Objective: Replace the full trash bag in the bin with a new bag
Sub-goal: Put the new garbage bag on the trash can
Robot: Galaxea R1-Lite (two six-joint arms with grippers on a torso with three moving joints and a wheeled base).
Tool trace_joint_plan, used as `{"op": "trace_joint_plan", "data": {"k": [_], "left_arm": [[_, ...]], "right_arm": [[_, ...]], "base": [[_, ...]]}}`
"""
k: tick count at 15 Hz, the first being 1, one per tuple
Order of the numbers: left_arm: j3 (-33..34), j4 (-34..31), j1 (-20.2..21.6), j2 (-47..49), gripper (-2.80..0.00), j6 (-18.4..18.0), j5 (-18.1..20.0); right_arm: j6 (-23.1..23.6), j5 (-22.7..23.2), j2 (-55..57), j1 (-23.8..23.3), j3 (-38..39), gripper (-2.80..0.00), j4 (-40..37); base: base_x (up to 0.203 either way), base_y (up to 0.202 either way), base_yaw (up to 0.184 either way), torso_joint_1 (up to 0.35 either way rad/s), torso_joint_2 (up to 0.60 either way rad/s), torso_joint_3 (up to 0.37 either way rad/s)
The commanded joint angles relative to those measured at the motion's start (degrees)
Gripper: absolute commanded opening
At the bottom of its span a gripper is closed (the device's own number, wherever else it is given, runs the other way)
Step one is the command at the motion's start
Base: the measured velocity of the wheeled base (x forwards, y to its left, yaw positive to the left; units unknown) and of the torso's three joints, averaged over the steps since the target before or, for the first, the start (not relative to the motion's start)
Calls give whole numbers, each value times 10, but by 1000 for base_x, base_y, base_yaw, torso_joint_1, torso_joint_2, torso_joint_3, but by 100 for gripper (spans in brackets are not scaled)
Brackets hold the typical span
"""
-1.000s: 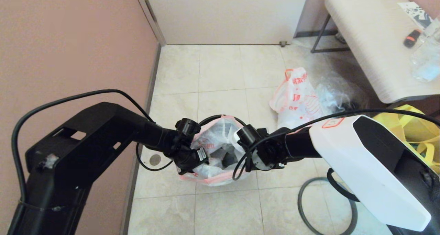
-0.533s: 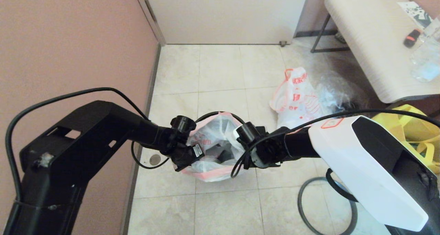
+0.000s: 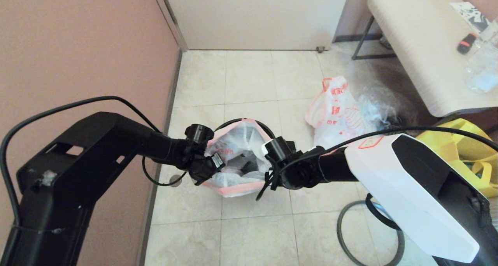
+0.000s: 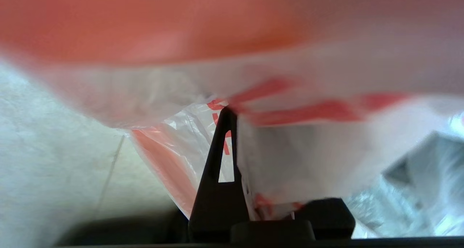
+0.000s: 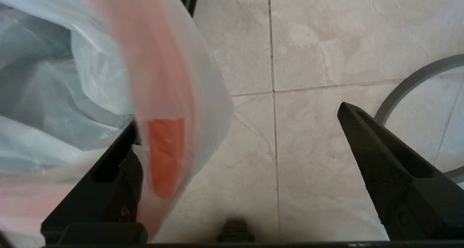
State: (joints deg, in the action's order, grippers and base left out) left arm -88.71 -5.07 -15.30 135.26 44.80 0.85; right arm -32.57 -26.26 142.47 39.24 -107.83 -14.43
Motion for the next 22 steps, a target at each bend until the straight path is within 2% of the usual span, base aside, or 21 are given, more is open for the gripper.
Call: {"op": "trace_joint_plan", "data": {"k": [1, 3, 4, 6, 15, 19, 22], "left_arm": [[-21, -6, 9, 8, -280, 17, -1], [-31, -18, 13, 13, -280, 20, -2], [-31, -18, 13, 14, -280, 20, -2], [-31, -18, 13, 14, -280, 21, -1], [-31, -18, 12, 14, -280, 20, -2], [-31, -17, 12, 15, -280, 19, -2], [-33, -17, 13, 18, -280, 19, -2]], "right_arm": [[-16, -1, -15, 0, 19, 0, 0], [-49, 25, -36, 0, 33, 0, 2], [-56, 56, -45, -2, 37, 0, 2], [-63, 75, -49, -11, 42, 0, 2], [-42, 67, -47, -8, 41, 0, 11], [-26, 29, -35, -6, 40, 0, 10], [-28, 52, -67, 0, 48, 0, 16]], "base": [[0, 0, 0, 0, 0, 0], [0, 0, 0, 0, 0, 0], [0, 0, 0, 0, 0, 0], [0, 0, 0, 0, 0, 0], [0, 0, 0, 0, 0, 0], [0, 0, 0, 0, 0, 0], [0, 0, 0, 0, 0, 0]]}}
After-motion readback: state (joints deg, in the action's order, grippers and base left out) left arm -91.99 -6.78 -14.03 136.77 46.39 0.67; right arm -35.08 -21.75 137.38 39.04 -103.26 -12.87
